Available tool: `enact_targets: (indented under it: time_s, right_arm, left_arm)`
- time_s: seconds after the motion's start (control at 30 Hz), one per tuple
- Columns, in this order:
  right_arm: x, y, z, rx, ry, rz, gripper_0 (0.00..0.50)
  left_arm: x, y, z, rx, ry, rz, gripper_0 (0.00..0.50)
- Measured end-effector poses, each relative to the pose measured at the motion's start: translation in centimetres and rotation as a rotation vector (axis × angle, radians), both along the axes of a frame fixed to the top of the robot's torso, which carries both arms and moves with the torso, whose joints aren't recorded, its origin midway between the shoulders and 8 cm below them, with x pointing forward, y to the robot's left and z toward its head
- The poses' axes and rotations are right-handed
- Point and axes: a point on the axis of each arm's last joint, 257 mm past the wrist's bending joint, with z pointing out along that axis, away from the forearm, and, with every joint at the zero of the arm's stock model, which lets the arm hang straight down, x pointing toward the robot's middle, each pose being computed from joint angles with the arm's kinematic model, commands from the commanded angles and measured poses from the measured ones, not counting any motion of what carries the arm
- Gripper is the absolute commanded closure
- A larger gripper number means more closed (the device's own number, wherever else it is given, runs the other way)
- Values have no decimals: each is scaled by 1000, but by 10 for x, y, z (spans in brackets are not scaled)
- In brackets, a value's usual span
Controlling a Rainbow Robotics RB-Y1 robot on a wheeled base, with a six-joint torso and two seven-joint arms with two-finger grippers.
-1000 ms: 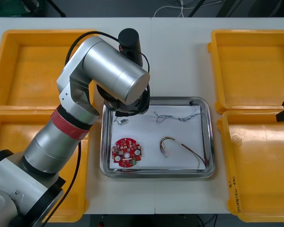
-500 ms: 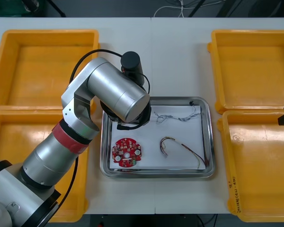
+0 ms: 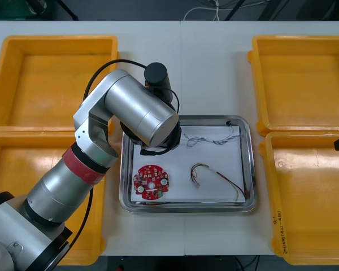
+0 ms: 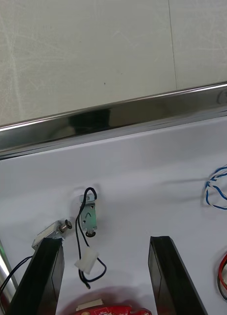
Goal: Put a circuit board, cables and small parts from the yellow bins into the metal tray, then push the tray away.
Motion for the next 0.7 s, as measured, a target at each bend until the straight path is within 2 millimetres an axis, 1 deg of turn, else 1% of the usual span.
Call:
enact_targets:
  time_s: [0.3,0.53,0.7]
  right_arm:
    - [-1,-1,0,-2,5,-1,0]
    - [-2,-1,-1,-4,10,-2,0]
    - [-3,-2,-1,-5,14,-3,0]
  left_arm:
    - [0,-1,0,-7,3,7,0]
    - [-5,-6,0,-23,17,-8,0]
    - [-14,1,8,7,56,-4,0]
